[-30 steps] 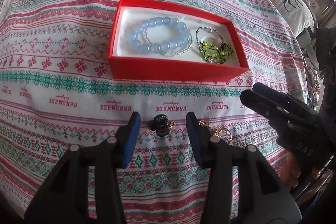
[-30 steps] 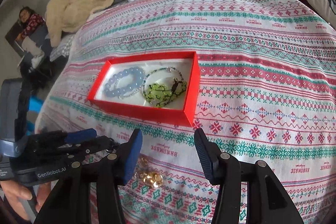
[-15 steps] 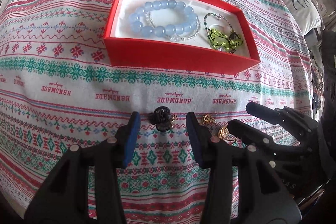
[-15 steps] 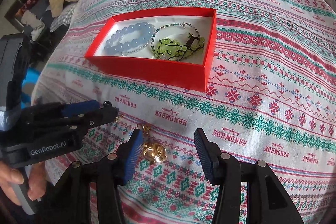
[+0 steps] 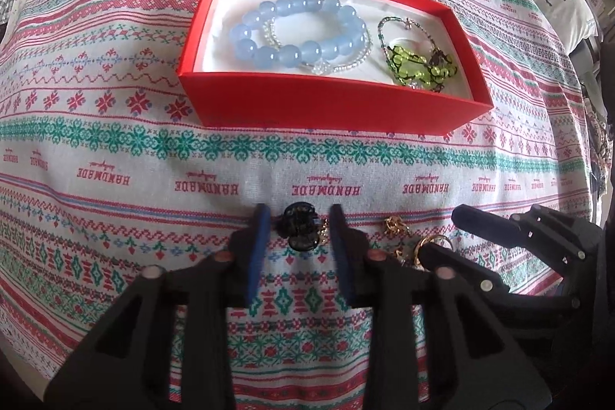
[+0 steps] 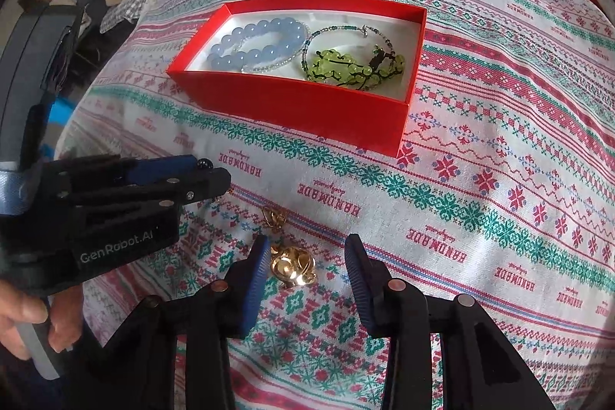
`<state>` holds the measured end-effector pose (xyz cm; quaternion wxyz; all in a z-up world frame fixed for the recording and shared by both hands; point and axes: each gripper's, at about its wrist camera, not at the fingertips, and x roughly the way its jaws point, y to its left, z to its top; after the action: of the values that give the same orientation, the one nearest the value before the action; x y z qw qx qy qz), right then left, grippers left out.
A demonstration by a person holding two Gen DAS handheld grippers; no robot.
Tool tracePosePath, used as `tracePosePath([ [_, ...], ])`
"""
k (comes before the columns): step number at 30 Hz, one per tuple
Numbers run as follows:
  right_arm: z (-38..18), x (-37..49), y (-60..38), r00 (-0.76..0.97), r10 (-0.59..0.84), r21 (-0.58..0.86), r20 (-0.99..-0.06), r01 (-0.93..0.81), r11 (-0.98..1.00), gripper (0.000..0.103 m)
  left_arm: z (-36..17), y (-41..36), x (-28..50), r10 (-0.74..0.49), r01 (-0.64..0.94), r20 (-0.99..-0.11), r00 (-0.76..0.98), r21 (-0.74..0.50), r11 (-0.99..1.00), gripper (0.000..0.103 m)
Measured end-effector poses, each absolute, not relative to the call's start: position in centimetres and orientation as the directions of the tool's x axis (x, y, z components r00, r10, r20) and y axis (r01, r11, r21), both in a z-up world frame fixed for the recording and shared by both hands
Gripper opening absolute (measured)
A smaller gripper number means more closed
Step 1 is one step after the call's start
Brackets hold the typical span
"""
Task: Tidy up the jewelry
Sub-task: 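Grasp the black hair clip with the left tool while the right tool grasps the gold ring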
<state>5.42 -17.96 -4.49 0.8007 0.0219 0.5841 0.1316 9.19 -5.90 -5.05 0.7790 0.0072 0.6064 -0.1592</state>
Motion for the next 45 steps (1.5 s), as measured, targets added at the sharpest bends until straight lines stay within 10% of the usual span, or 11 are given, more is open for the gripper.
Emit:
tracePosePath([
  [13, -4.9, 5.3, -16.5, 0.280, 0.234, 0.169, -0.931, -0.236, 0.957, 0.010, -4.8, -5.3, 8.9, -0.249, 0.258, -0.943, 0.223, -0.189, 0.947, 0.026],
  [24, -4.1, 5.3, -17.8, 0.298, 0.234, 0.177, -0.926, -0.205, 0.963, 0.009, -4.3, -4.8, 8.8, -0.267, 0.249, -0.935, 0.232, -0.208, 0.946, 0.026],
  [30, -4.3, 5.4, -19.0, 0.279, 0.249, 0.211, -0.928, -0.158, 0.965, 0.031, -4.0, -4.6, 8.9, -0.269, 0.247, -0.936, 0.228, -0.212, 0.946, 0.026],
  [45, -4.4, 5.1, -19.0, 0.266, 0.266, 0.229, -0.927, -0.161, 0.960, 0.011, -3.7, -4.7, 9.1, -0.274, 0.244, -0.934, 0.231, -0.217, 0.945, 0.026],
])
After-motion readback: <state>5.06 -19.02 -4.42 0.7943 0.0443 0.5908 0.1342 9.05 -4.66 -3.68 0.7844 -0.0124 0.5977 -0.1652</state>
